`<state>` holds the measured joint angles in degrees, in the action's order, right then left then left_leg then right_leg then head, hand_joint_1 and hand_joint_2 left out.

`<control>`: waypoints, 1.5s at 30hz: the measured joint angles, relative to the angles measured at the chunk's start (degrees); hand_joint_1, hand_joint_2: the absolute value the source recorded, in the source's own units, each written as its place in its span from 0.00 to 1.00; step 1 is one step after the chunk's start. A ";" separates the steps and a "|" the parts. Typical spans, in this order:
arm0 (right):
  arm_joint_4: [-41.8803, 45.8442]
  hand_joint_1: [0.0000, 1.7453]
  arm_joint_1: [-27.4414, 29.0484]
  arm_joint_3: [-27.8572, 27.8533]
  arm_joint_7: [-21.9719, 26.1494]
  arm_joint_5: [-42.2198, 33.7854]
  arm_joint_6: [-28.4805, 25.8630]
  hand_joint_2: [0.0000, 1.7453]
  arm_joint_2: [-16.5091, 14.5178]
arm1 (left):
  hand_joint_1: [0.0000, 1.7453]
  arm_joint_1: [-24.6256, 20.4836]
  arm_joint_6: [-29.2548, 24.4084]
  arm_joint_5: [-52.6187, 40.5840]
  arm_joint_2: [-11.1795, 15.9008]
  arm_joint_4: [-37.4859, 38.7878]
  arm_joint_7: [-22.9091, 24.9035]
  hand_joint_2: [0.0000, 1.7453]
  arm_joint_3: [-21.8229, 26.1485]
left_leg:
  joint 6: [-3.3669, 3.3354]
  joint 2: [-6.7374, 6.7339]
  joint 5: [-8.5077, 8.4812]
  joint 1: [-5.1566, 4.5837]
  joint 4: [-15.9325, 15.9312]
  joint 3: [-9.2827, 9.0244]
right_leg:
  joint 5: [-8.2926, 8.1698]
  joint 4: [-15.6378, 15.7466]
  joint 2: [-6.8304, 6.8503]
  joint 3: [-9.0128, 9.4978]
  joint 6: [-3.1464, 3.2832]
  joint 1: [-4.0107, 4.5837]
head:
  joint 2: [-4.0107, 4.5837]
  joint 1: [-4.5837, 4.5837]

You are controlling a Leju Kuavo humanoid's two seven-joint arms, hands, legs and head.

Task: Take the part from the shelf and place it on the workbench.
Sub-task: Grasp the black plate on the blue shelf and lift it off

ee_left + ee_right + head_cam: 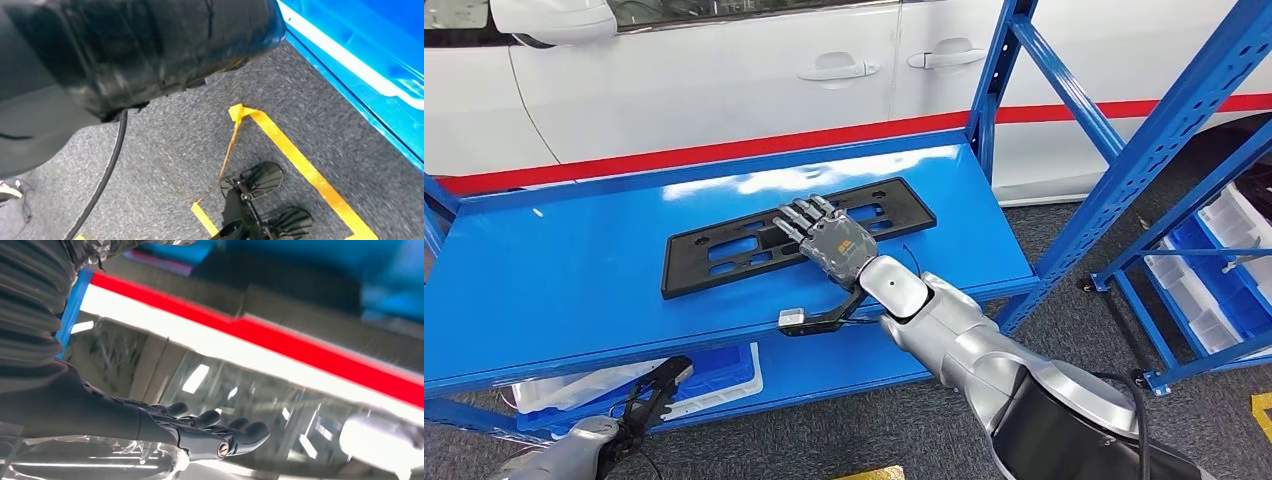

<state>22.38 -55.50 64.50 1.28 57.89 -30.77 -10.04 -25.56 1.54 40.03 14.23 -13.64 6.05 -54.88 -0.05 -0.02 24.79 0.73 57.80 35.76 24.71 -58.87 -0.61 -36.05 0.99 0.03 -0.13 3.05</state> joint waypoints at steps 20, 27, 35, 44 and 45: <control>-0.44 0.00 0.77 0.00 -2.16 1.68 3.18 1.00 2.20 | 0.00 0.54 -0.01 0.47 0.05 0.00 -0.23 0.00 0.00 | 0.00 0.00 0.00 0.00 -0.01 -0.01 | 0.01 0.00 0.00 0.00 0.01 0.00 | 0.00 0.01; -0.76 0.07 1.44 0.00 -2.80 1.56 4.64 1.00 2.81 | 0.00 0.72 -0.10 0.52 0.13 0.00 -0.26 0.00 0.00 | 0.00 0.00 0.00 0.00 -0.01 -0.01 | 0.01 0.00 0.00 0.01 0.01 0.00 | 0.00 0.00; -1.11 0.95 1.71 0.00 -2.89 2.70 5.14 1.00 3.44 | 0.00 0.92 -0.08 0.50 0.20 0.00 -1.16 0.00 0.00 | 0.00 0.00 0.00 0.00 -0.01 -0.03 | 0.01 0.00 0.00 0.03 0.01 0.00 | 0.00 0.01; -1.03 0.96 0.66 0.00 -3.19 4.83 3.81 1.00 3.53 | 0.00 0.94 -0.96 -3.10 0.33 0.00 -0.87 0.00 0.00 | 0.00 0.02 0.00 0.00 -0.02 -0.09 | 0.01 -0.01 0.04 0.11 0.02 0.00 | 0.00 0.00; -1.03 0.91 0.54 0.00 -3.24 4.90 3.82 1.00 3.53 | 0.00 0.93 -1.01 -3.45 0.35 0.00 -0.82 0.00 0.00 | 0.00 0.02 0.00 0.00 -0.02 -0.10 | 0.01 -0.01 0.03 0.12 0.02 0.00 | 0.00 0.00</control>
<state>21.35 -54.97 64.50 -1.96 62.79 -26.96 -6.51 -24.63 0.54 36.58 14.58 -13.64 5.23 -54.88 -0.05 0.00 24.79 0.73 57.78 35.66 24.72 -58.88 -0.57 -35.93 1.01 0.02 -0.13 3.05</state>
